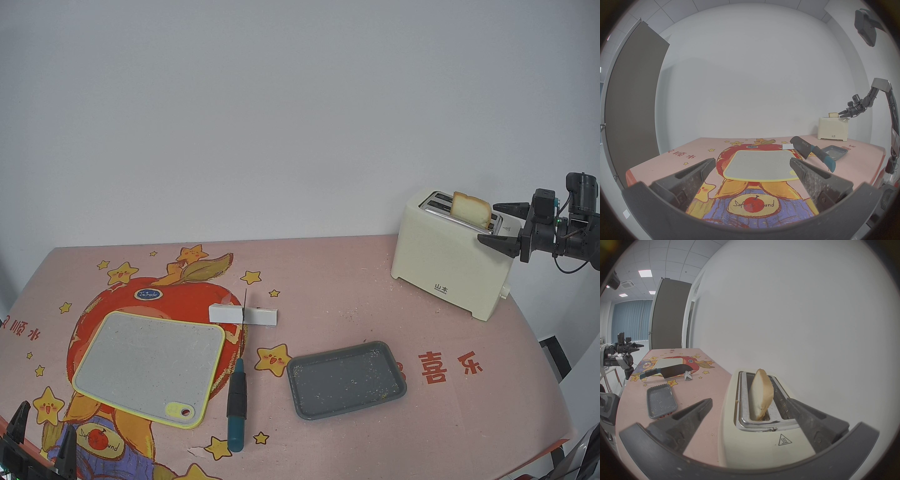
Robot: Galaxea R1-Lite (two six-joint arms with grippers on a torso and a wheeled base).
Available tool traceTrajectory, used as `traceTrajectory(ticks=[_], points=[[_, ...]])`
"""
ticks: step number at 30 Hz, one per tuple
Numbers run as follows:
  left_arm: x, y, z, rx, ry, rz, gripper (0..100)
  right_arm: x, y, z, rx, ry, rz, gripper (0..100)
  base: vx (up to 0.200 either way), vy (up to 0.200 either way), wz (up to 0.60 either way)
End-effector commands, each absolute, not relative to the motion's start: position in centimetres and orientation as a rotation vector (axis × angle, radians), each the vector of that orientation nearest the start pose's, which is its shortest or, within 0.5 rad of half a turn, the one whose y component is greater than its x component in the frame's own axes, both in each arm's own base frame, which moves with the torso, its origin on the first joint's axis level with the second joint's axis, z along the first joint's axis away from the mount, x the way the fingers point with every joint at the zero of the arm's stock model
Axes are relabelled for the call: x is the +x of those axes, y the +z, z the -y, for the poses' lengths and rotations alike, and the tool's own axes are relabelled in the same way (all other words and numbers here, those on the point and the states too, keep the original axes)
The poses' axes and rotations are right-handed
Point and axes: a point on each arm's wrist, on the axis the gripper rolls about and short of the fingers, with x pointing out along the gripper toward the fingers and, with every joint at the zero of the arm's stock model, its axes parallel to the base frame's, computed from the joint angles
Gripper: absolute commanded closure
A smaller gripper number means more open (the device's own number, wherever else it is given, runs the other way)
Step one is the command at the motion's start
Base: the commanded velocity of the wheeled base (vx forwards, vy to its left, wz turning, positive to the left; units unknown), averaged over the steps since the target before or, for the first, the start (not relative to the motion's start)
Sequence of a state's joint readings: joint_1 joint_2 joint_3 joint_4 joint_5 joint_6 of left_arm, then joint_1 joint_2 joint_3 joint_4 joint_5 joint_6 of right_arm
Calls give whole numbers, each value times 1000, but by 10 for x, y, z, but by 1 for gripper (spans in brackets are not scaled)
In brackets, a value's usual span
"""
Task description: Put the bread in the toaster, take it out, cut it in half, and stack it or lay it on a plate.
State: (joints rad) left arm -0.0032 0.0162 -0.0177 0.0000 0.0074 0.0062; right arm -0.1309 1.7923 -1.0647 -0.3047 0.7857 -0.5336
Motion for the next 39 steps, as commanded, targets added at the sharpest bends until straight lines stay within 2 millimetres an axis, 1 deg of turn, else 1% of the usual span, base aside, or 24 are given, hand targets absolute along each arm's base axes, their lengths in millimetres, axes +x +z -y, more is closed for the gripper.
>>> traceTrajectory(ticks=[1, 6, 8, 9, 11, 13, 16, 17, 18, 20, 22, 23, 24, 25, 26, 27, 30, 31, 34, 35, 36, 37, 38, 39], points=[[-22, 76, 0, 6, 5, -5, 0, 333, 195, 28, -319, 722, -200, 0, 0, 0, 0], [-22, 76, 0, 6, 5, -5, 0, 332, 198, 27, -316, 724, -192, 0, 0, 0, 0], [-22, 76, 0, 6, 5, -5, 0, 325, 207, 27, -312, 715, -173, 0, 0, 0, 0], [-22, 76, 0, 6, 5, -5, 0, 325, 208, 27, -310, 716, -172, 0, 0, 0, 0], [-22, 76, 0, 6, 5, -5, 0, 310, 220, 25, -288, 706, -155, 0, 0, 0, 0], [-22, 76, 0, 6, 5, -5, 0, 298, 226, 23, -271, 702, -148, 0, 0, 0, 0], [-22, 76, 0, 6, 5, -5, 0, 271, 244, 20, -199, 681, -131, 0, 0, 0, 0], [-22, 76, 0, 6, 6, -5, 0, 270, 244, 19, -194, 681, -131, 0, 0, 0, 0], [-22, 76, 0, 8, 6, -5, 0, 254, 255, 18, -141, 653, -122, 0, 0, 0, 0], [-22, 76, 0, 6, 5, -5, 0, 240, 263, 17, -79, 602, -121, 0, 0, 0, 0], [-22, 76, 0, 6, 5, -5, 0, 226, 268, 17, -17, 547, -123, 0, 0, 0, 0], [-22, 76, 0, 6, 5, -5, 0, 216, 270, 17, 27, 509, -126, 0, 0, 0, 0], [-22, 76, 0, 6, 5, -5, 0, 210, 270, 17, 51, 484, -127, 0, 0, 0, 0], [-22, 76, 0, 6, 5, -5, 0, 210, 270, 17, 51, 484, -127, 0, 0, 0, 0], [-22, 76, 0, 6, 5, -5, 0, 196, 263, 20, 120, 421, -151, 0, 0, 0, 0], [-22, 76, 0, 6, 5, -5, 0, 191, 258, 21, 145, 401, -166, 0, 0, 0, 0], [-22, 76, 0, 6, 5, -5, 0, 178, 234, 31, 193, 328, -228, 0, 0, 0, 0], [-22, 76, 0, 6, 5, -5, 0, 176, 228, 34, 202, 307, -244, 0, 0, 0, 0], [-22, 76, 0, 6, 5, -5, 0, 170, 200, 44, 221, 252, -310, 0, 0, 0, 0], [-22, 76, 0, 6, 5, -5, 0, 170, 200, 44, 221, 252, -310, 0, 0, 0, 0], [-22, 76, 0, 6, 5, -3, 0, 177, 185, 53, 153, 231, -318, 0, 0, 0, 0], [-22, 76, 0, 6, 6, -5, 0, 185, 174, 60, 130, 221, -336, 100, 0, 0, 0], [-22, 76, 0, 6, 5, -5, 0, 188, 169, 62, 123, 217, -342, 100, 0, 0, 0], [-22, 76, 0, 6, 5, -5, 0, 192, 156, 68, 105, 204, -356, 100, 0, 0, 0]])
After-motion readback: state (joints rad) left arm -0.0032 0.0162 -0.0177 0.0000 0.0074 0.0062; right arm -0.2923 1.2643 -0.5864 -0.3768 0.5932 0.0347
